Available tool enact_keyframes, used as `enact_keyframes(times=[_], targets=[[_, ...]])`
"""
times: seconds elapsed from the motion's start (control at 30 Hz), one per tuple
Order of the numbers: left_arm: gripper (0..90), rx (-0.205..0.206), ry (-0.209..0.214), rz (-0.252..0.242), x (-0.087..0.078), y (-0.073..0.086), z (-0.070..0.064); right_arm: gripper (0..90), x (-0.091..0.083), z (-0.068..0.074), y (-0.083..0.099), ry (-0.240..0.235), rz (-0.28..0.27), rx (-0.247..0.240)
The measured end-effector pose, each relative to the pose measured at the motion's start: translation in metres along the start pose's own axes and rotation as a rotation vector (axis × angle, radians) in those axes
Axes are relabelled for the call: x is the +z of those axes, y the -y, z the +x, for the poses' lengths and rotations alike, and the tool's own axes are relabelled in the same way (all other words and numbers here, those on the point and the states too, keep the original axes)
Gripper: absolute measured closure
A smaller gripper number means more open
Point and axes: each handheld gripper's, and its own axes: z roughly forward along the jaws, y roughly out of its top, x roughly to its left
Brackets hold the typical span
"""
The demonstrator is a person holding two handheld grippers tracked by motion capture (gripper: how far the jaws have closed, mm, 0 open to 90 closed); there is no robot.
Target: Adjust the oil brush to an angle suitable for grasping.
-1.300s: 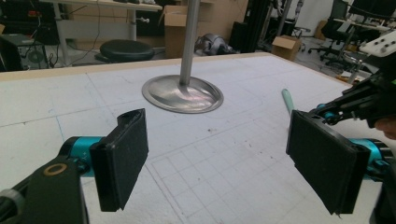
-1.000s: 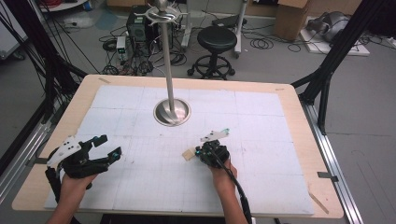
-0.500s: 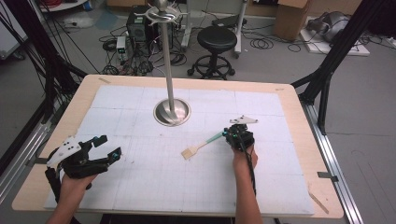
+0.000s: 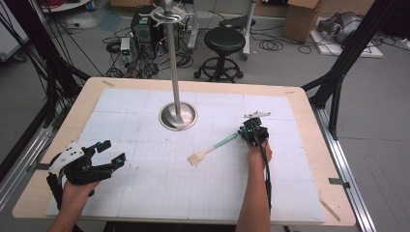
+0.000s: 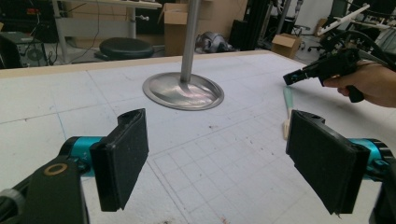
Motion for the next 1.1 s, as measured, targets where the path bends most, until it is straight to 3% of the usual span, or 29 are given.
enact_keyframes(times=[0.63, 0.8, 1.1], targets=[[21.5, 0.005, -0.002, 0.009, 0.0, 0.0, 0.0, 89.6, -0.001, 0.032, -0.006, -0.112, 0.035, -0.168], [21.5, 0.007, -0.006, 0.014, 0.0, 0.001, 0.0, 89.6, -0.001, 0.049, -0.007, -0.193, 0.035, -0.2], [21.5, 0.009, -0.006, 0.017, -0.001, 0.001, 0.0, 89.6, -0.004, 0.079, -0.007, -0.281, 0.05, -0.237]])
